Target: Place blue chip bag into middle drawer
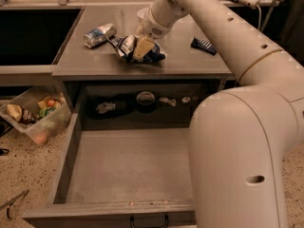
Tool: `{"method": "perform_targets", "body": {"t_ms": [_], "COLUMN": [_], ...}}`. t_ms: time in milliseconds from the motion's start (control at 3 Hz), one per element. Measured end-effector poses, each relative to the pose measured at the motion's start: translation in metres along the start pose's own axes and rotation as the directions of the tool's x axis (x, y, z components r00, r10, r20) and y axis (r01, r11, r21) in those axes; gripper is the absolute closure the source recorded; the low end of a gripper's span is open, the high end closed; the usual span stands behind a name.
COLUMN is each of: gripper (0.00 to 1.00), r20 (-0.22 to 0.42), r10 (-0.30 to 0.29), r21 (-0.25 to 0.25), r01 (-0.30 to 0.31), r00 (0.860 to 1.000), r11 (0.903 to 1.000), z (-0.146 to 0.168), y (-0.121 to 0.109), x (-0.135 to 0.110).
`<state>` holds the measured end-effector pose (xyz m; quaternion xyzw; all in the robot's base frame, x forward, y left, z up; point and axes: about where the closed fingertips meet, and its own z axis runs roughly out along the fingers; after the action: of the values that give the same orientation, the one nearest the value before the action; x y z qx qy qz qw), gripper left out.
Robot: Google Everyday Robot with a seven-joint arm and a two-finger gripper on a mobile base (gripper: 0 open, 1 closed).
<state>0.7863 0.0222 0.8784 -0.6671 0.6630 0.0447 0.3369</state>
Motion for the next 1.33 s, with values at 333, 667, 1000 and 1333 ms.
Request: {"method": "perform_targets", "body": {"t_ms": [333, 667, 1000, 1333], "gripper": [0.65, 0.89, 1.0, 1.0], "r20": [0.003, 0.073, 0.201, 0.291], "r10": [-0.008, 0.019, 0.056, 0.082], "r21": [-0.005, 0.042, 0.126, 0.11], "r01": [0.008, -0.022, -0.083, -0.118], "r00": [1.0, 0.997, 0.978, 0.953], "r11": [1.0, 0.9989, 0.9886, 0.9869], "z": [-0.003, -0.043, -0.116, -0.143], "y": [0.007, 0.024, 0.058, 0.118], "x": [-0.006, -0.025, -0.063, -0.08]}}
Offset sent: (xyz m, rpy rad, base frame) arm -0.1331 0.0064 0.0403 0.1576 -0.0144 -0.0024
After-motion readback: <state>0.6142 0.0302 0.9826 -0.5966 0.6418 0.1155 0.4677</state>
